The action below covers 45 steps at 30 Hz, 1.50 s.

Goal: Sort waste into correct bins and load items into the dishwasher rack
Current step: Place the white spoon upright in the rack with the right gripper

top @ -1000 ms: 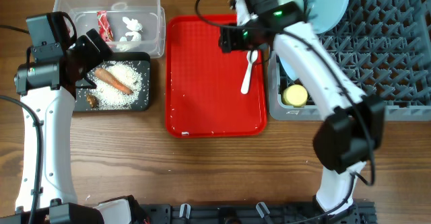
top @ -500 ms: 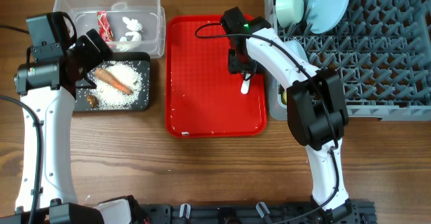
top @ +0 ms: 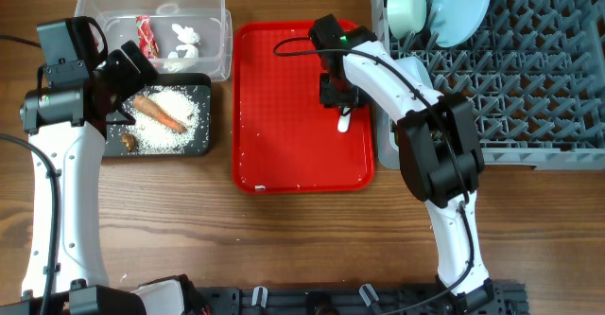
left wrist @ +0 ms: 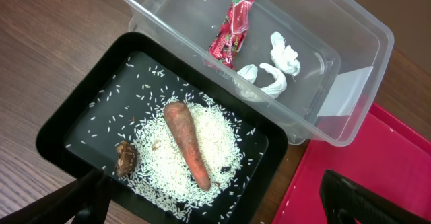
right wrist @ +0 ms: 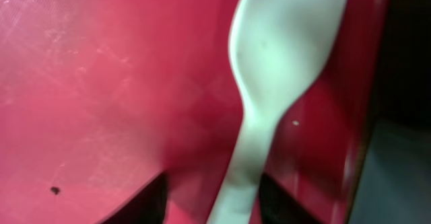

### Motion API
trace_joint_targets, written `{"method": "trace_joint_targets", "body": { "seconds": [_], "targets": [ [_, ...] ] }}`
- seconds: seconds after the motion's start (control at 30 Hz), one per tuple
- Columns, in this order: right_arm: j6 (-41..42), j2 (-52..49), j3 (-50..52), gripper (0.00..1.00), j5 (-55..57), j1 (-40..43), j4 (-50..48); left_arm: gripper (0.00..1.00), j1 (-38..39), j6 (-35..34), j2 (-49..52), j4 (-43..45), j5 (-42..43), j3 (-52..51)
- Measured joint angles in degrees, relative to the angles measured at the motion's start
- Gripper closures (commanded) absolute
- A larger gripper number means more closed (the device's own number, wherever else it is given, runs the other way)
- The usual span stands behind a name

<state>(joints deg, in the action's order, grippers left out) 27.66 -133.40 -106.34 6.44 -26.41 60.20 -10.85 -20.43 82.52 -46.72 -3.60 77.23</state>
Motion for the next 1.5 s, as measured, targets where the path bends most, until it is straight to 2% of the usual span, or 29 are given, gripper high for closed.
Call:
{"method": "trace_joint_targets", "body": {
  "seconds": [0.07,0.13,0.23,0.5,0.57,0.67,0.73,0.8,0.97,1.07,1.17,1.2,1.37,1.4,1.47,1.5],
  "targets": [
    [-1.7,-0.1,0.0,0.91,-0.4,0.0,-0.3,0.0,0.0,0.0,0.0,0.0,0.0,0.0],
    [-3.6,-0.1,0.0,0.96,-0.5,0.0,-0.6,0.0,0.0,0.0,0.0,0.0,0.0,0.0],
    [-7.9,-0.2,0.0,0.96,-1.7,0.1,-1.7,0.0,0.0,0.0,0.0,0.0,0.0,0.0],
    [-12.7,0.0,-1.5,0.96,-4.5,0.3,0.5,0.0,0.0,0.0,0.0,0.0,0.0,0.0],
    [-14.6,3.1,-2.0,0.96,-5.2,0.3,0.8,0.0,0.0,0.0,0.0,0.0,0.0,0.0],
    [-17.1,14.7,-2.7,0.96,-5.8,1.3,0.7,0.0,0.0,0.0,0.0,0.0,0.0,0.0],
    [-17.5,23.5,-3.8,0.96,-6.2,4.5,1.2,0.0,0.0,0.0,0.0,0.0,0.0,0.0],
    [-16.1,30.3,-4.7,0.96,-6.0,11.2,4.1,0.0,0.0,0.0,0.0,0.0,0.0,0.0],
    [-11.0,32.5,-4.0,0.96,-5.3,28.0,12.2,0.0,0.0,0.0,0.0,0.0,0.0,0.0],
    [-8.3,32.5,-0.9,0.95,-4.9,33.8,12.6,0.0,0.0,0.0,0.0,0.0,0.0,0.0],
    [-6.0,32.5,6.6,0.96,-4.9,34.5,8.6,0.0,0.0,0.0,0.0,0.0,0.0,0.0],
    [-7.5,32.5,9.7,0.96,-4.9,34.4,5.8,0.0,0.0,0.0,0.0,0.1,0.0,0.0],
    [-27.3,32.3,29.7,0.95,-9.9,33.8,-8.6,0.0,0.0,0.0,0.0,0.0,0.0,0.0],
    [-28.5,32.3,30.9,0.94,-10.1,33.8,-10.0,0.0,0.0,0.0,0.0,0.0,0.0,0.0],
    [-30.7,32.3,32.5,0.87,-10.5,33.8,-12.7,0.0,0.0,0.0,0.0,0.0,0.0,0.0],
    [-31.7,32.3,32.9,0.8,-10.6,33.8,-13.0,0.0,0.0,0.0,0.0,0.0,0.0,0.0]
  ]
}}
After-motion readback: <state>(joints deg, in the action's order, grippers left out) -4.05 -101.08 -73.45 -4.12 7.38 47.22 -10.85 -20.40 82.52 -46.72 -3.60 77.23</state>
